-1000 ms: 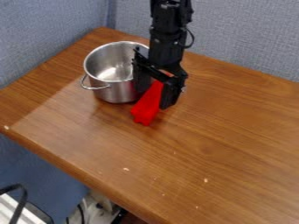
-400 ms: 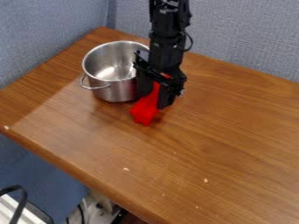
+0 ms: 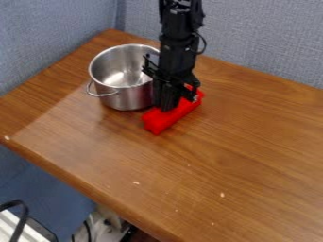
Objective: Put the red object in the metal pot
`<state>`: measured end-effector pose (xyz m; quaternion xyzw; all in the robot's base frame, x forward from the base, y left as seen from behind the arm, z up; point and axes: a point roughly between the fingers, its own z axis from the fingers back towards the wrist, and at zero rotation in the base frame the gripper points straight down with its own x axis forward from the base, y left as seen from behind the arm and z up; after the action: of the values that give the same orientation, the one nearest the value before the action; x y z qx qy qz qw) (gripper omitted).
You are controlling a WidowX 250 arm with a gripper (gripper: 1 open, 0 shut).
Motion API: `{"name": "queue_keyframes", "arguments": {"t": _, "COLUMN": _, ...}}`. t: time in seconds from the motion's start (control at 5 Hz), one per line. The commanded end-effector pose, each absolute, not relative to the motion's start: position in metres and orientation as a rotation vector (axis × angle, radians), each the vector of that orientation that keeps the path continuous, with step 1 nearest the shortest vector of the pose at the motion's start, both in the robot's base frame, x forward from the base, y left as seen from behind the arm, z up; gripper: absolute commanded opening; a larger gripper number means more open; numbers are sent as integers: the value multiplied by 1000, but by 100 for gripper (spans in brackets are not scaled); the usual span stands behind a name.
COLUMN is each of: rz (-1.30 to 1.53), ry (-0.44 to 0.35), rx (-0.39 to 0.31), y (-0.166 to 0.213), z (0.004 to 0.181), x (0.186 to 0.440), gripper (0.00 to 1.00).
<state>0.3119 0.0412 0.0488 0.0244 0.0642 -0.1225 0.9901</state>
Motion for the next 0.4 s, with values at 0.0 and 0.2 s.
{"name": "queue_keyframes", "arguments": {"t": 0.0, "rz": -227, "ry": -11, "rx": 86, "y": 49, "z": 90, "x": 322, "gripper": 0}}
{"name": "queue_keyframes", "arguments": {"t": 0.2, "rz": -191, "ry": -75, "rx": 106, "y": 58, "z": 115, "x": 328, "gripper": 0}}
